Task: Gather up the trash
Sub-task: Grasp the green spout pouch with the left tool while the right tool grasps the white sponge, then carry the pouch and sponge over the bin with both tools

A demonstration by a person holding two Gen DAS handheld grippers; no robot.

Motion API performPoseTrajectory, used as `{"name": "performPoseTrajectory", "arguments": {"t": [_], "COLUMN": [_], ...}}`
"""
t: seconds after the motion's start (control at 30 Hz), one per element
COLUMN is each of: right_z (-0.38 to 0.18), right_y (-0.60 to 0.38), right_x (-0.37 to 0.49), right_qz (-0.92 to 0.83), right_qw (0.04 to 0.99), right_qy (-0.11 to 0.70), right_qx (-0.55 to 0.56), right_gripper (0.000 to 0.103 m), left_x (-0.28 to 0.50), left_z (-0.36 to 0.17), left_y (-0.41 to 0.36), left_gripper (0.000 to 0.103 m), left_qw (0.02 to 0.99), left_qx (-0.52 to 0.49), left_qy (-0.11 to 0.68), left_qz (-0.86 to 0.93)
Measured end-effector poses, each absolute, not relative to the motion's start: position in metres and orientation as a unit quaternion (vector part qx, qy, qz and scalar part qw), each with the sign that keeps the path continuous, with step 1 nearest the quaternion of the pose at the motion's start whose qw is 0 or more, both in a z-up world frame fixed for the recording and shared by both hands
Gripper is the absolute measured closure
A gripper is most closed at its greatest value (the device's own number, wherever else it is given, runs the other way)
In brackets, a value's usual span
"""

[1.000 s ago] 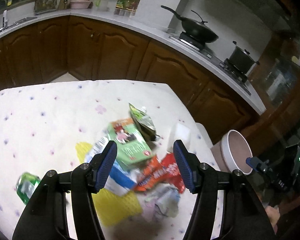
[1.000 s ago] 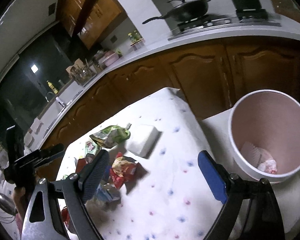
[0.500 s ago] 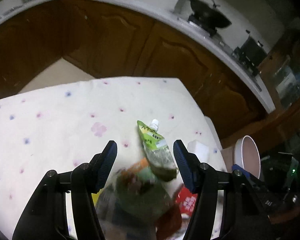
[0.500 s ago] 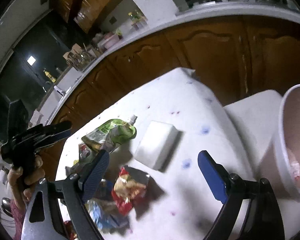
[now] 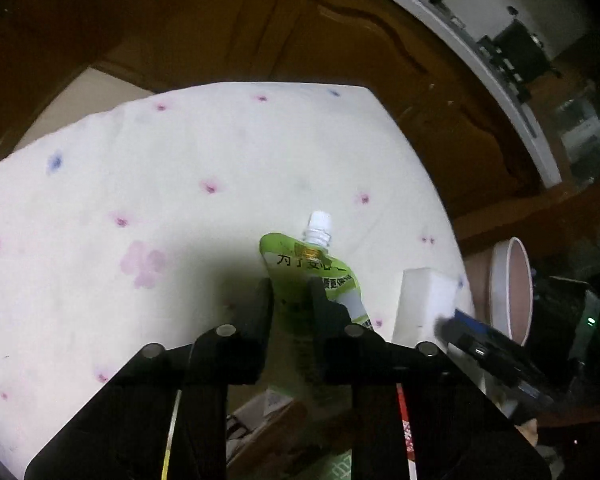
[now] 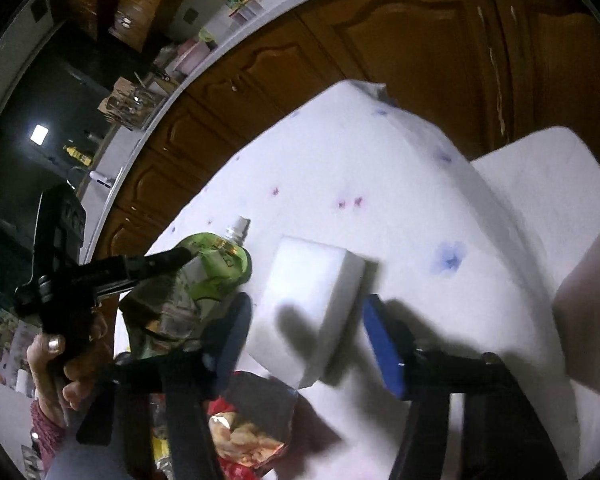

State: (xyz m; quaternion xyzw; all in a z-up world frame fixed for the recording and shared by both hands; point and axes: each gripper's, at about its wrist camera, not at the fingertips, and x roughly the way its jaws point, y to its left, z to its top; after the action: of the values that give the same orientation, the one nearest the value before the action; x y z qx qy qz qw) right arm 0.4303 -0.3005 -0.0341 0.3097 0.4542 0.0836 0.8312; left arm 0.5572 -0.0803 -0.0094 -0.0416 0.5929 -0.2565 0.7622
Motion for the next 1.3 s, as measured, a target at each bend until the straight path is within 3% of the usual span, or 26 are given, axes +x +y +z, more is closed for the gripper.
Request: {"name": "performPoseTrajectory", "arguments": {"t": [0.03, 0.27, 0.83, 1.3], "right_z": [-0.036, -0.035, 0.012, 0.037], "right_y": [-0.301, -0.303, -0.343, -0.401], "right_x": [0.431, 0.422, 0.361, 0.287], "right_qz": [0.085, 0.085, 0.069, 0.009], "right_qw": [0.829, 0.837, 0.867, 0.891], "right_qy": [0.456, 0.435, 0.373, 0.337], "right_qx": [0.313, 0.321, 0.324, 0.305], "right_gripper": [0.072, 0.08, 0.082, 0.082], "left_x": [0.556, 0.546, 0.488, 0.41], "left_z": [-0.009, 0.008, 0.08, 0.112], "left_y": [-0.078, -0.071, -0.081, -0.143], "left_gripper": [0.093, 0.101, 0.102, 0.102], "left_qw": [0.764, 0.772, 0.816, 0.828], "left_qx": [-0.046, -0.078, -0.11, -0.088], "left_qy": [0.589, 0.564, 0.46, 0.405], "left_qz": [-0.26, -0.281, -0.333, -0.379]}}
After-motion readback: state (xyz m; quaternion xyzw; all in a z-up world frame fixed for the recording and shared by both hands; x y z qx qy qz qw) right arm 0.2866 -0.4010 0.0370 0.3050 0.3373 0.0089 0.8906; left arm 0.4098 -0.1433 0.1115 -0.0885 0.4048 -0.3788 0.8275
